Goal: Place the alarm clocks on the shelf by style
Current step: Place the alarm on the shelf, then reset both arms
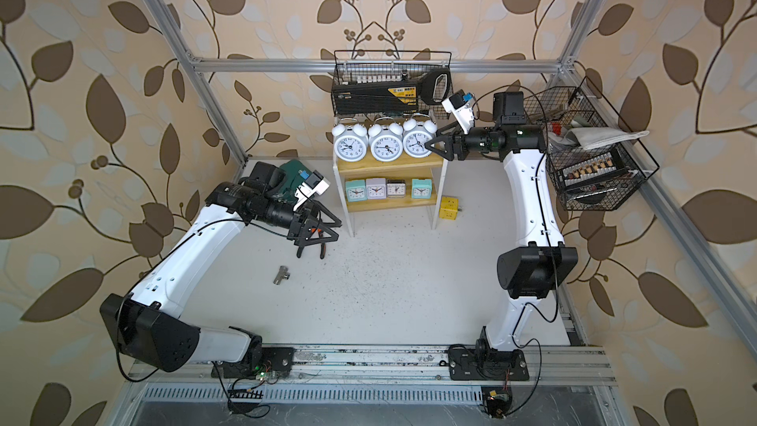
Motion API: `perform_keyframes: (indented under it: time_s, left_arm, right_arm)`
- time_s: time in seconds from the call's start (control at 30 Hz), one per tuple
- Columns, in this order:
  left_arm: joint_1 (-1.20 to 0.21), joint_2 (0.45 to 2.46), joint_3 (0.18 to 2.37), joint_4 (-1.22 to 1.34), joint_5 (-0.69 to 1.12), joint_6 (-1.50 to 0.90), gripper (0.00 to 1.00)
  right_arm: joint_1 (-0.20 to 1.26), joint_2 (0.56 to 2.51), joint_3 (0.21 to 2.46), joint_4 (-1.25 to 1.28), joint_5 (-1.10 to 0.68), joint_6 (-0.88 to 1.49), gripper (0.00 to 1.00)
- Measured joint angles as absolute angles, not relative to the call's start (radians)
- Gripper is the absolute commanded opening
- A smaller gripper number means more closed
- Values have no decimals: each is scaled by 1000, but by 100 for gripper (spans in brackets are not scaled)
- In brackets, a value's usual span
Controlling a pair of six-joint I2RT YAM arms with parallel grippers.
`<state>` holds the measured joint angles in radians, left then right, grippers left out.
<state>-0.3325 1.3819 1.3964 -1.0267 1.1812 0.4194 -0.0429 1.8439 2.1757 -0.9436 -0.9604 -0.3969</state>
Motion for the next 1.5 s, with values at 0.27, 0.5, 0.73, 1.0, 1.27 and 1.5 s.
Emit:
perform_keyframes:
  time_s: [0.27, 0.5, 0.73, 1.0, 1.27, 1.5]
  left_arm:
    - [-321, 1373, 1396, -1026, 1180, 419, 84]
    - [-300, 1342, 1388, -1007, 1122, 418, 84]
    - [-245, 1311, 1325, -917, 991, 388, 85]
    - [-128, 1268, 1109, -696, 820, 317, 86]
    - [-10, 1213, 826, -414, 675, 269, 99]
    - [63, 1227, 606, -129, 577, 226, 99]
  right_arm:
    - [-64, 1819, 2131, -886, -956, -345, 65]
    - [-67, 1738, 2036, -834, -905, -262, 78]
    - [-160, 1464, 1688, -661, -790, -61, 99]
    - [-215, 1228, 1300, -491, -529, 104, 99]
    - [-223, 1181, 933, -309, -315, 168, 99]
    - [-224, 1234, 657, -38, -199, 183, 99]
